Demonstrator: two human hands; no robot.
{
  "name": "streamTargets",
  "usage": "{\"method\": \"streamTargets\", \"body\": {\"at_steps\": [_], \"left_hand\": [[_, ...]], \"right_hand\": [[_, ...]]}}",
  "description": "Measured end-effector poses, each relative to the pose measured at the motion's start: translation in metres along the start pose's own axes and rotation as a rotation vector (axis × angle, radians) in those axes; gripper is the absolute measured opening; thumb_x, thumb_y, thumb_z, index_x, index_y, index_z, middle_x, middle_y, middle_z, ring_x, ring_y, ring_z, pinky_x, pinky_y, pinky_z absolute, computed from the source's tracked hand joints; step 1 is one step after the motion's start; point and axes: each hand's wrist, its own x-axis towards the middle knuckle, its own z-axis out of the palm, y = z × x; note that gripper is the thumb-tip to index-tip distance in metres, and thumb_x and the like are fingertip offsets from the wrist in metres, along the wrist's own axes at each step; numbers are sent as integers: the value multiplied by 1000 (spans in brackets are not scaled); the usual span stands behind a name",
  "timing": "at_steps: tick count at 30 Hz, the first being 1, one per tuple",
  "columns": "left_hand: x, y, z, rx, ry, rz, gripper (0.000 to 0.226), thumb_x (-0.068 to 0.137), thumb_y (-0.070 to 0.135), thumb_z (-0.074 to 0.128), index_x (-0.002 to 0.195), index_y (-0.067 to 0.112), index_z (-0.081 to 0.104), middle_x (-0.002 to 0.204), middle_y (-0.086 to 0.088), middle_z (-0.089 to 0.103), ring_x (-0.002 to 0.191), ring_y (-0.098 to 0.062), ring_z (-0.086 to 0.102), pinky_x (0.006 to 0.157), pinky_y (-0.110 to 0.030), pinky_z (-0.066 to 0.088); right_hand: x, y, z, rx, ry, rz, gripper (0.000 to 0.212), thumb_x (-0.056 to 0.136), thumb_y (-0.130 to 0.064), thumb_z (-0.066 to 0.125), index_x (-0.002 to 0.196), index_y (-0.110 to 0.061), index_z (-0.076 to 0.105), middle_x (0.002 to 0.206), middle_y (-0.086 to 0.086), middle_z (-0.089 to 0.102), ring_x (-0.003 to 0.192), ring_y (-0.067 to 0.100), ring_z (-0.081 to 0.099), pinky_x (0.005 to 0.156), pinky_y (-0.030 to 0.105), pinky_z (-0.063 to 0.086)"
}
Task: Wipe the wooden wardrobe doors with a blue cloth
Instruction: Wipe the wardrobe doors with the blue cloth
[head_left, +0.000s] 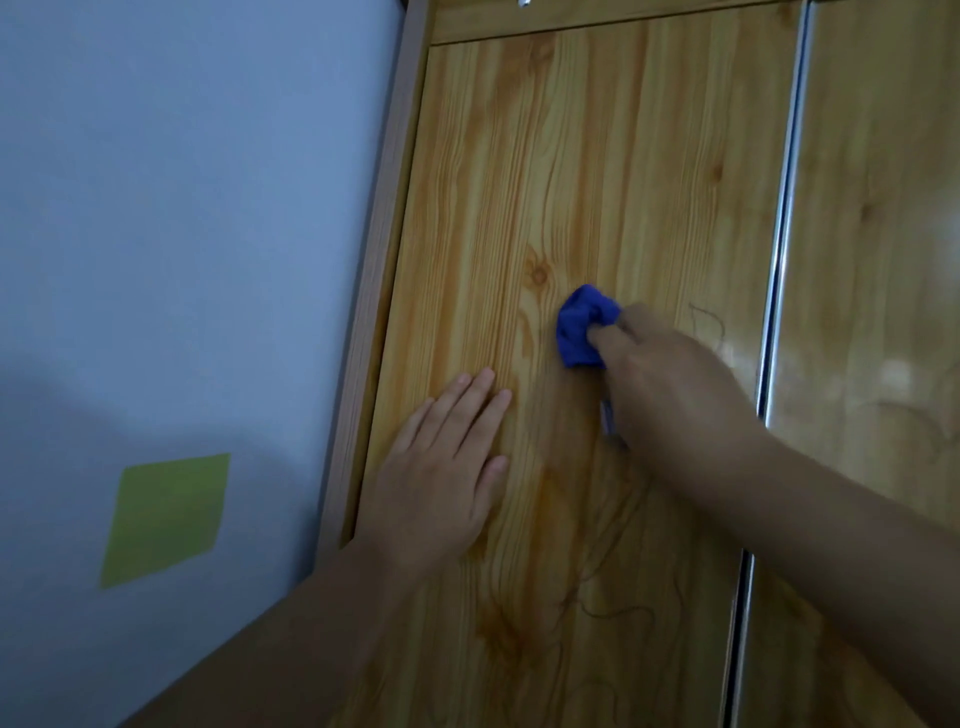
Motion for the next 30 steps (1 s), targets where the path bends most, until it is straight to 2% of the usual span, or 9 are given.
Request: {"method": "streamTargets", "body": {"at_steps": [4, 6, 8, 11, 15, 18, 21, 25, 30], "left_hand": [[1, -4, 5, -15, 36, 25, 55, 108, 36, 31, 161, 20, 30, 169, -2, 31, 157, -19, 26, 126, -46, 30], [0, -4, 5, -8, 51, 35, 55, 108, 34, 32, 160, 20, 30, 168, -2, 32, 157, -19, 27, 126, -45, 29], [0, -4, 4, -25, 45, 27, 54, 108, 34, 33, 160, 20, 33, 168, -1, 33, 157, -18, 27, 126, -45, 29], [2, 0, -2, -62, 12, 4, 55, 108, 36, 34, 160, 19, 35, 168, -1, 33, 157, -18, 26, 126, -46, 31], [3, -1, -10, -69, -33, 1, 55, 108, 38, 32, 160, 20, 35, 169, 0, 31, 158, -17, 24, 127, -45, 29], [4, -4, -12, -48, -64, 6, 55, 108, 39, 30, 161, 23, 32, 170, 2, 29, 158, -16, 22, 127, -41, 25], [4, -5, -13, -33, -77, 14, 55, 108, 37, 29, 161, 24, 30, 170, 2, 28, 158, -16, 22, 126, -39, 22], [3, -6, -12, -31, -57, 10, 54, 108, 36, 32, 161, 25, 28, 169, 3, 28, 157, -14, 22, 125, -37, 20], [1, -7, -4, -63, -26, 8, 54, 109, 34, 33, 162, 25, 29, 170, 4, 27, 158, -11, 17, 127, -36, 16]], "right_hand": [[-62, -52, 38, 35, -44, -132, 40, 70, -17, 80, 109, -13, 73, 94, 6, 63, 62, 18, 60, 50, 31, 52], [-99, -73, 60, 74, -69, -237, 23, 77, -19, 63, 95, -16, 78, 82, 2, 64, 57, 18, 61, 43, 31, 49], [-132, -90, 81, 79, -117, -340, 33, 81, -20, 46, 87, -22, 78, 76, -2, 64, 56, 15, 61, 44, 27, 49], [-159, -99, 94, 57, -181, -452, 31, 84, -19, 47, 80, -27, 76, 72, -7, 63, 54, 11, 58, 46, 23, 50], [-140, -84, 85, 74, -129, -511, 27, 87, -27, 50, 75, -26, 74, 69, -6, 60, 52, 12, 56, 43, 26, 48], [-101, -59, 61, 87, -155, -481, 21, 83, -22, 59, 100, -16, 71, 89, 4, 62, 66, 21, 63, 52, 33, 55], [-54, -22, 33, 24, -166, -341, 54, 70, -23, 83, 119, -17, 62, 107, 6, 57, 78, 21, 61, 64, 33, 56], [12, 23, -3, -59, -16, -179, 50, 75, -26, 83, 120, -17, 62, 112, 3, 52, 84, 21, 57, 69, 36, 51], [32, 34, -16, -93, 118, -33, 38, 85, -9, 70, 123, -9, 62, 113, 9, 55, 84, 29, 60, 68, 44, 56]]}}
